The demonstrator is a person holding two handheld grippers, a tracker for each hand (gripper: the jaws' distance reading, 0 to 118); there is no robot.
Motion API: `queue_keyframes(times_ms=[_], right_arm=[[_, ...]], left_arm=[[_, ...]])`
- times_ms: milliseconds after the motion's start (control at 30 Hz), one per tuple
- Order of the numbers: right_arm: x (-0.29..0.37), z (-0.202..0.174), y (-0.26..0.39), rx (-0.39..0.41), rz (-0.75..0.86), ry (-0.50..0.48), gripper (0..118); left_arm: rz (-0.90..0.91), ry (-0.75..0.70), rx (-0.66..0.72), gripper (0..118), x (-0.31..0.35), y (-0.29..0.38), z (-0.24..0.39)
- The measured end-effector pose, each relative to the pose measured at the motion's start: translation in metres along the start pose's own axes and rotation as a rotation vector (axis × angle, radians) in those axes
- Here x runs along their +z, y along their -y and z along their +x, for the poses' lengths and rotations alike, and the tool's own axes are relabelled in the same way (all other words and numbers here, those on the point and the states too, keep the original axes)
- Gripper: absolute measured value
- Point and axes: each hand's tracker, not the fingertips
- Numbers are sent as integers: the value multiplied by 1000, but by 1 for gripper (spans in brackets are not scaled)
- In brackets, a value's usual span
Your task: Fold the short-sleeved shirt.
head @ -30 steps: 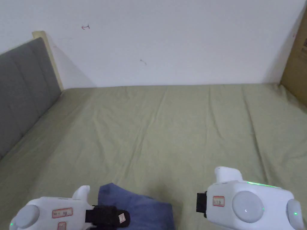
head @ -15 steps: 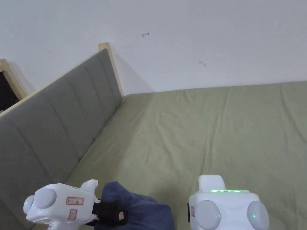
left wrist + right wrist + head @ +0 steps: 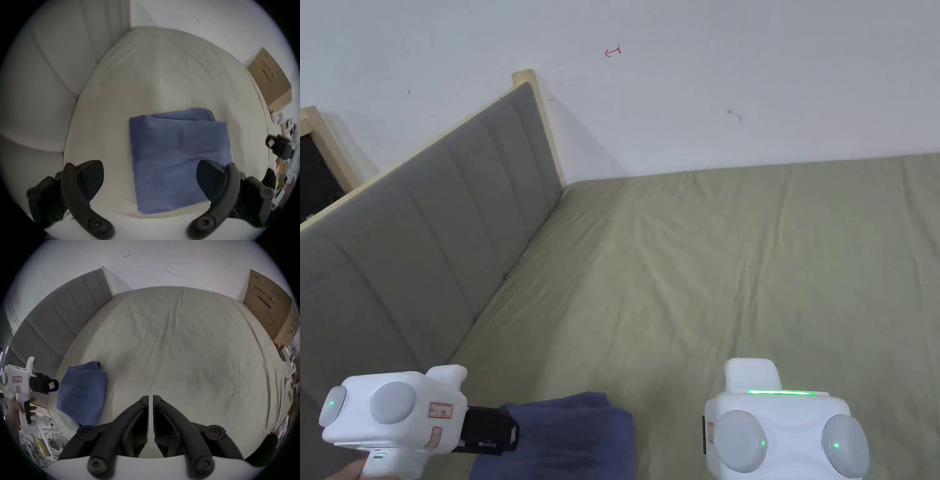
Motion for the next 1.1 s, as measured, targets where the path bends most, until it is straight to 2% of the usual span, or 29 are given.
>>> queue_keyframes(times_ms=[67, 200, 267, 333, 367, 433, 467, 567, 700, 900, 967, 1100], right_arm=[[1, 4, 1, -4, 3, 7, 4], [7, 14, 2, 5, 10, 1, 4], [14, 22, 3, 21, 16, -10, 4], [22, 34, 3, 38, 33, -39, 4], [26, 43, 3, 43, 41, -58, 4], [35, 60, 3, 47, 46, -64, 4], [40, 72, 3, 43, 48, -64, 4], [58, 112, 8, 28, 64, -72, 4], [85, 172, 16, 16, 84, -30, 4], [141, 267, 20, -47, 178, 74, 4], [165, 295, 18, -76, 240, 115, 4], [210, 333, 10, -117, 401, 140, 4]], left_arm=[[51, -50, -16, 116, 13, 5, 7], [99, -225, -158, 116, 30, 20, 45], [131, -214, -206, 114, 40, 28, 69], [115, -121, -196, 103, 48, 37, 97], [116, -102, -198, 80, 52, 40, 112], [150, -144, -229, 21, 55, 44, 142], [149, -133, -226, 2, 56, 46, 160], [195, 24, -176, 2, 58, 54, 210], [294, 300, -5, 1, 67, 62, 278], [438, 249, -176, 2, 97, 65, 402], [475, 262, -155, 2, 112, 66, 431], [656, 335, -94, 2, 148, 68, 466]])
